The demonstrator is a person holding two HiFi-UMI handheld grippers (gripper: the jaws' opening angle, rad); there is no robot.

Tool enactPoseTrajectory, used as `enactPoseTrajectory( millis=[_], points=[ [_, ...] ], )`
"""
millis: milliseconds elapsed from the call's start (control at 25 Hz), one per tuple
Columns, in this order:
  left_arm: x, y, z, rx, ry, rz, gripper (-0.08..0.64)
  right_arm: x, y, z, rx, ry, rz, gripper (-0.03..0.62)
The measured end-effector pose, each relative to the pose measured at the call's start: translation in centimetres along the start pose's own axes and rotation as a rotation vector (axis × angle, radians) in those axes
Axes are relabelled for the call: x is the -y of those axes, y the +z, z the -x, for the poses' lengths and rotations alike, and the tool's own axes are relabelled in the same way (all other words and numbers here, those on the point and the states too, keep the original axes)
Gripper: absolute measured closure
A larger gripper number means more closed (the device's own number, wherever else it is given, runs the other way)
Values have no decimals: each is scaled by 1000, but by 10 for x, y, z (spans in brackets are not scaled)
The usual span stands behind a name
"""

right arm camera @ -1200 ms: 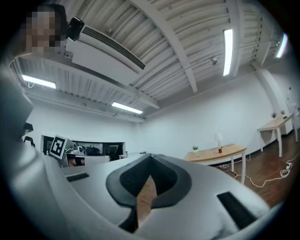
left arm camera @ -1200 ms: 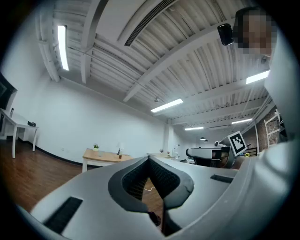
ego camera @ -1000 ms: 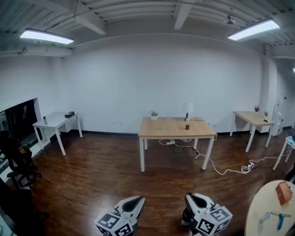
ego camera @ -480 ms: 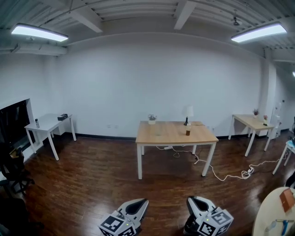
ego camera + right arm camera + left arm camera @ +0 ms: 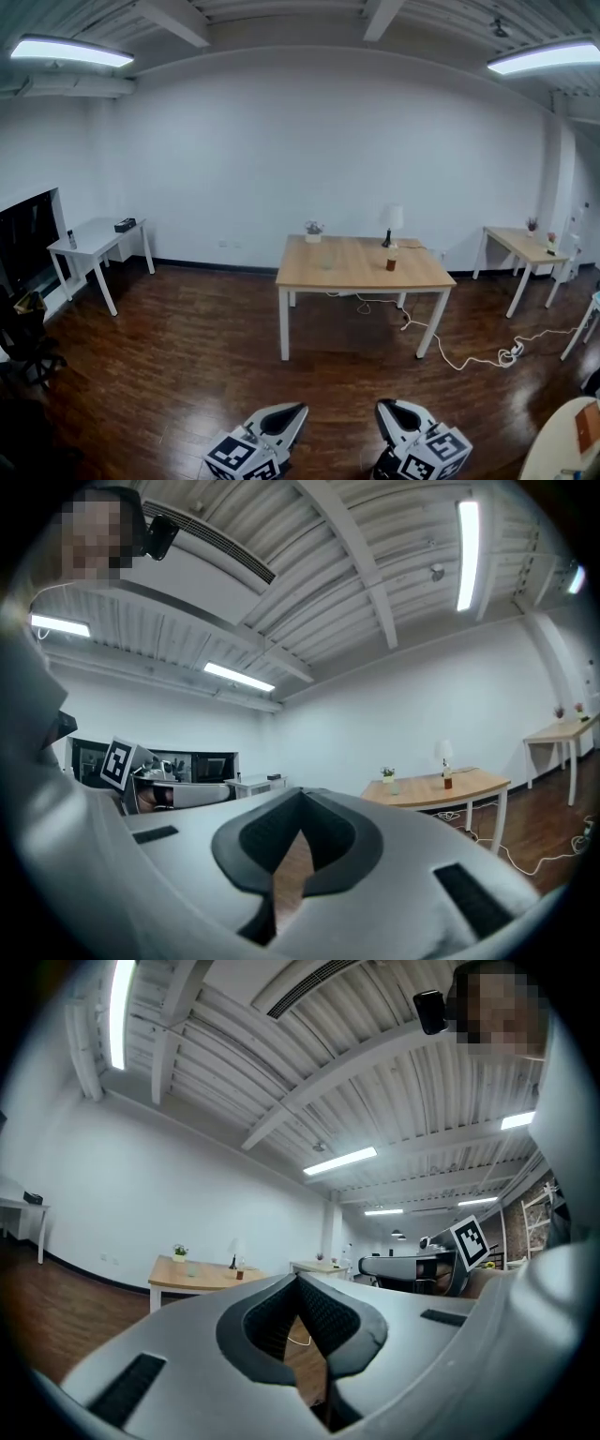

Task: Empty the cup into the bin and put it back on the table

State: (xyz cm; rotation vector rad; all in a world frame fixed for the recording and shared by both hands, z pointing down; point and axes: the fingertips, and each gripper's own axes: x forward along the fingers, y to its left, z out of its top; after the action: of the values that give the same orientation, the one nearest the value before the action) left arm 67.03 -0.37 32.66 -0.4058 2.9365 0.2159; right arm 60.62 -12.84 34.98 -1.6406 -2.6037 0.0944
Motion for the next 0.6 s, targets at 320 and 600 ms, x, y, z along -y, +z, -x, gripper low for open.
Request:
enactPoseTrajectory(
  millis=[320,600],
  points=[
    [-39,-4,-82,7,70,1,558,73,18,-42,17,52,0,592],
    [-64,-5,-132,6,101,-26,558,121,24,-73,35,64,-34,592]
  ],
)
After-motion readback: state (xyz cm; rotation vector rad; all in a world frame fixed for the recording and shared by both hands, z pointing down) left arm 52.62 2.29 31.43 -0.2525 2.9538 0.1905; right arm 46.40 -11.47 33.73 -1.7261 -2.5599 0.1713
